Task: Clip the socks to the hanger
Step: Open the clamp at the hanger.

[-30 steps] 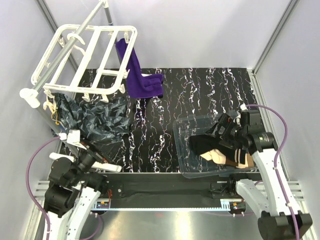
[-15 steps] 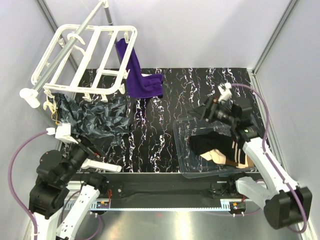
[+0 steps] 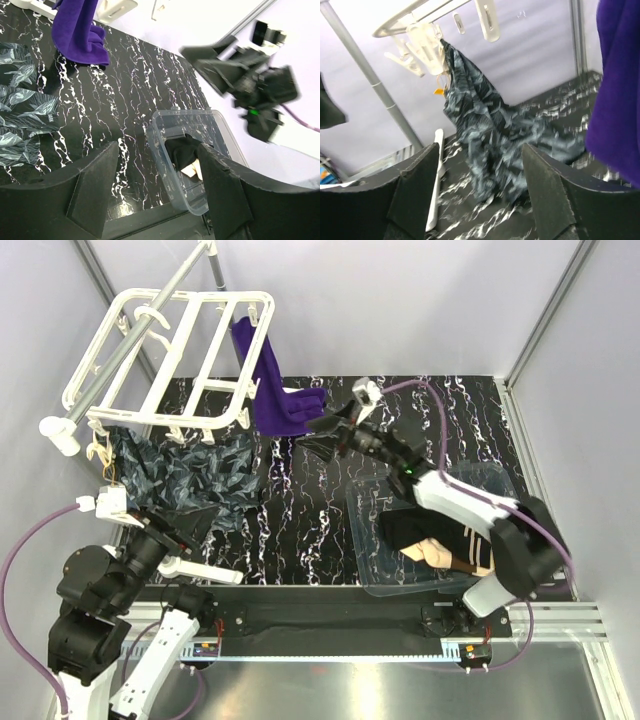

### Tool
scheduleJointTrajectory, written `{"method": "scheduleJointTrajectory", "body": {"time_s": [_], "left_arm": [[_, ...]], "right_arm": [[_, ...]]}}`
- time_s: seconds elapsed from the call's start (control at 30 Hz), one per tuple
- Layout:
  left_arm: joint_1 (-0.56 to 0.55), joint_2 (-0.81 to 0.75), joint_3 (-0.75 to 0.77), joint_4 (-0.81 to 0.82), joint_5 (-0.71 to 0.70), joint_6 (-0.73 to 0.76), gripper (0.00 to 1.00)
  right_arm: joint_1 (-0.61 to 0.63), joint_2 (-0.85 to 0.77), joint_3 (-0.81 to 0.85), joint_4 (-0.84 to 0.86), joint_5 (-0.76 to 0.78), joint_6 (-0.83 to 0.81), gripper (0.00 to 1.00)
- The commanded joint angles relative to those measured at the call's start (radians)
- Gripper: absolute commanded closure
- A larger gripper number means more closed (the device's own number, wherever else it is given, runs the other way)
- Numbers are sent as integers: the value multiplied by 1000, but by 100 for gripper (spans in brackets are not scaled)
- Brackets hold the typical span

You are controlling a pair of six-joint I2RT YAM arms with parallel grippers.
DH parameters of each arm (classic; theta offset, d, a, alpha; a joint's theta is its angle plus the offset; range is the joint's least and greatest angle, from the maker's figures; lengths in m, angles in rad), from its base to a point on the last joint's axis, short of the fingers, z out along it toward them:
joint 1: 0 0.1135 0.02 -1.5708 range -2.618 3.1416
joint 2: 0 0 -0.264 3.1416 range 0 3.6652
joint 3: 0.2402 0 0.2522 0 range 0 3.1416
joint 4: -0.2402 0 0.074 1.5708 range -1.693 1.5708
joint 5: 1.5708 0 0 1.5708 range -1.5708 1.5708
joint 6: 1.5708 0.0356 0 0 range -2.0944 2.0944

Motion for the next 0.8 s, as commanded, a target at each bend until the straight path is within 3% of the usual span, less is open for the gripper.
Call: {"method": "scheduleJointTrajectory", "body": {"time_s": [0.0,0.4,0.63,0.77], "left_arm": [[2,20,22,52,31,7,31],[2,24,25,60,40,14,32],[3,101,91,120,80,12,34],[4,124,111,152,75,9,34]], "right_arm": [[22,154,148,322,-31,-41,28],[130,321,458,90,-13,-138,39],[154,334,443,85,27,-155,42],[186,347,478,1,41,-224,50]]}}
